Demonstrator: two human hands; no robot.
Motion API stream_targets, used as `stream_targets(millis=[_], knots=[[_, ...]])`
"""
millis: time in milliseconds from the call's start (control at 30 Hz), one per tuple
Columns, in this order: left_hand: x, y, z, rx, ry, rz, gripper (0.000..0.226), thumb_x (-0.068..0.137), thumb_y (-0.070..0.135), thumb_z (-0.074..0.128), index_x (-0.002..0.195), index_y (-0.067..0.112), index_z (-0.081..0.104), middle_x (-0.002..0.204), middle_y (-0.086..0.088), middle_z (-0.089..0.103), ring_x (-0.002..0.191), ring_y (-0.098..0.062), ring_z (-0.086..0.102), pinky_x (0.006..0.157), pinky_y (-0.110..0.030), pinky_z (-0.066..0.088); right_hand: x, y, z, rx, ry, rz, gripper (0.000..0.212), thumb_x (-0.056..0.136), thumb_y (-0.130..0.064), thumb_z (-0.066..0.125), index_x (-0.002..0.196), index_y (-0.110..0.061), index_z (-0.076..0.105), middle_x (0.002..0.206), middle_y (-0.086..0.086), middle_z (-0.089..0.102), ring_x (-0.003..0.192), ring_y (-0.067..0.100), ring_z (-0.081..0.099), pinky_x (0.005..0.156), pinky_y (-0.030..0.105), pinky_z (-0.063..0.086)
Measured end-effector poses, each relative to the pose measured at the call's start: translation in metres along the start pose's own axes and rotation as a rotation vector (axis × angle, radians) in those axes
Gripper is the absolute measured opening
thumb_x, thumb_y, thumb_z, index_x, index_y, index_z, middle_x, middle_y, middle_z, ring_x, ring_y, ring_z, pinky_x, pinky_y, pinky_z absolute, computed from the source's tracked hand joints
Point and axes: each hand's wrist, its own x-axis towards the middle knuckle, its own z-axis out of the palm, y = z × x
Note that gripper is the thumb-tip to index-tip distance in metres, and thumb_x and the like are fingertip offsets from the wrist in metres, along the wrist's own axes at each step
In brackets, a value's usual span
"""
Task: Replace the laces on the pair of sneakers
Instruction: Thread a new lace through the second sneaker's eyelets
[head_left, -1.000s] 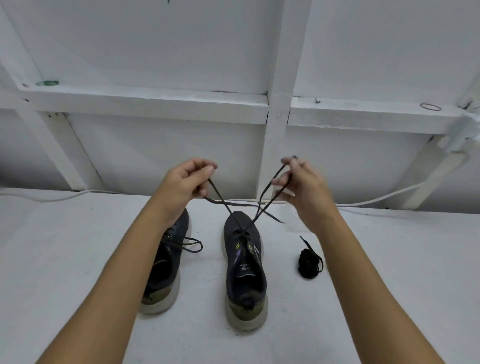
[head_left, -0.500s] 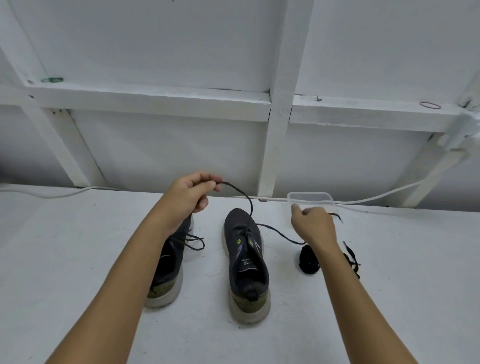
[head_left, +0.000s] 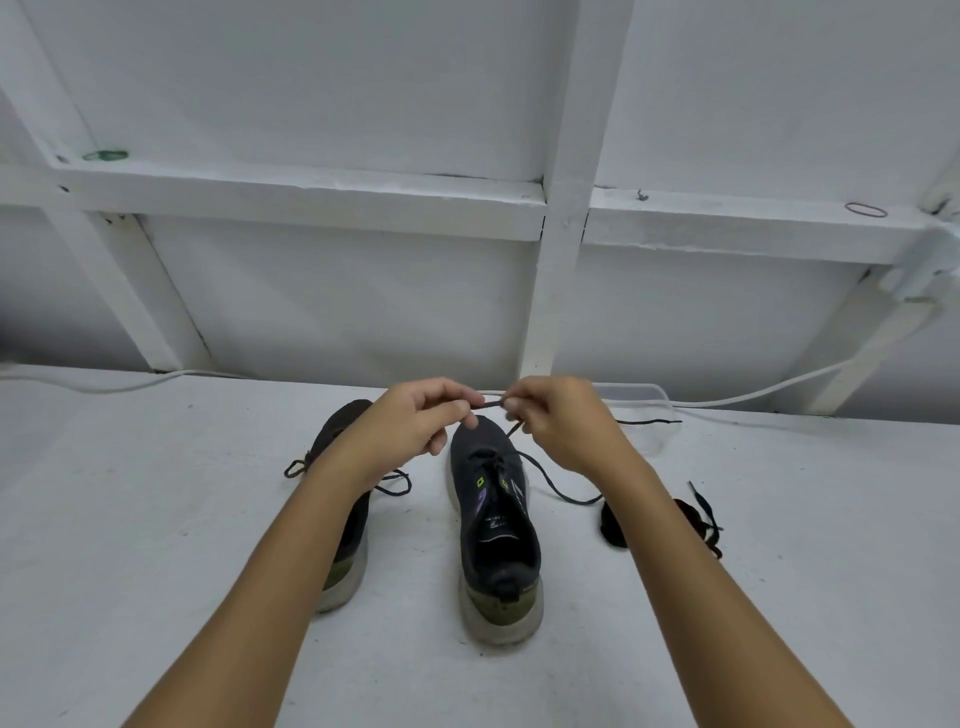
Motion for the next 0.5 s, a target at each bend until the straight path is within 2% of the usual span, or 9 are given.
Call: stream_targets(millis=[67,133,200,233,300,333,400,467,500], knots=[[-0.002,-0.006,-0.005,0.051,0.026,-0.005,0.021,0.1,0.022,0.057,0.108,0.031,0.075,0.096,0.007,0.075,0.056,-0.01,0.048,0.056,-0.018,0.039,0.003,0.008,-0.002,-0.088,0.033,0.117,0.018,0.099,-0.023,0.057,0.087,-0.031,0.067,0.079,-0.013,0.07,0.081,0.016,0.065,0.073,0.035,0.053],[-0.004,-0.013,-0.011,0.144,0.065,-0.03,0.018,0.098,0.028,0.06,0.103,0.033,0.076,0.093,0.01,0.075,0.057,-0.009,0.049,0.059,-0.023,0.04,0.003,0.022,-0.006,-0.191,0.146,0.248,0.017,0.099,-0.021,0.054,0.092,-0.027,0.068,0.085,-0.007,0.07,0.086,0.024,0.063,0.066,0.033,0.045],[-0.005,-0.019,-0.017,0.265,0.093,-0.063,0.016,0.096,0.033,0.062,0.089,0.033,0.077,0.082,0.012,0.072,0.053,-0.005,0.047,0.056,-0.02,0.041,0.001,0.038,-0.011,-0.244,0.251,0.367,0.016,0.099,-0.019,0.054,0.101,-0.021,0.07,0.095,0.001,0.072,0.086,0.027,0.059,0.064,0.032,0.039],[-0.006,-0.021,-0.017,0.315,0.1,-0.066,0.018,0.095,0.034,0.063,0.083,0.032,0.076,0.075,0.015,0.07,0.049,-0.003,0.045,0.053,-0.016,0.039,-0.001,0.043,-0.013,-0.251,0.255,0.374,0.018,0.099,-0.019,0.056,0.107,-0.02,0.071,0.104,0.003,0.072,0.089,0.028,0.059,0.068,0.032,0.042],[-0.004,-0.021,-0.013,0.373,0.11,-0.041,0.022,0.094,0.034,0.063,0.075,0.031,0.074,0.066,0.021,0.065,0.046,-0.001,0.042,0.048,-0.011,0.035,-0.004,0.045,-0.013,-0.203,0.148,0.259,0.03,0.097,-0.02,0.063,0.127,-0.022,0.067,0.127,0.0,0.066,0.101,0.025,0.062,0.082,0.033,0.047],[-0.003,-0.02,-0.009,0.374,0.108,-0.025,0.023,0.095,0.034,0.063,0.075,0.031,0.073,0.065,0.022,0.065,0.045,-0.001,0.041,0.046,-0.01,0.034,-0.006,0.041,-0.009,-0.148,0.067,0.175,0.04,0.096,-0.021,0.066,0.136,-0.024,0.062,0.136,-0.003,0.061,0.1,0.02,0.062,0.088,0.032,0.046],[0.002,-0.017,0.001,0.345,0.074,0.0,0.02,0.095,0.035,0.062,0.079,0.031,0.074,0.07,0.019,0.068,0.045,-0.001,0.04,0.046,-0.012,0.035,-0.009,0.03,0.0,-0.03,-0.063,0.061,0.053,0.094,-0.025,0.071,0.144,-0.03,0.054,0.139,-0.016,0.054,0.085,0.005,0.06,0.088,0.028,0.043],[0.007,-0.015,0.01,0.356,0.045,0.021,0.018,0.096,0.036,0.061,0.083,0.032,0.074,0.076,0.016,0.071,0.05,-0.002,0.044,0.053,-0.018,0.039,-0.009,0.022,0.008,-0.014,-0.119,0.001,0.049,0.092,-0.029,0.072,0.139,-0.035,0.059,0.135,-0.025,0.051,0.079,-0.004,0.057,0.084,0.023,0.04],[0.009,-0.015,0.012,0.372,0.042,0.033,0.018,0.096,0.036,0.061,0.083,0.032,0.074,0.077,0.016,0.071,0.051,-0.001,0.046,0.057,-0.021,0.041,-0.008,0.021,0.011,-0.027,-0.129,-0.022,0.037,0.093,-0.028,0.072,0.129,-0.035,0.067,0.132,-0.025,0.053,0.079,-0.006,0.057,0.083,0.022,0.039]])
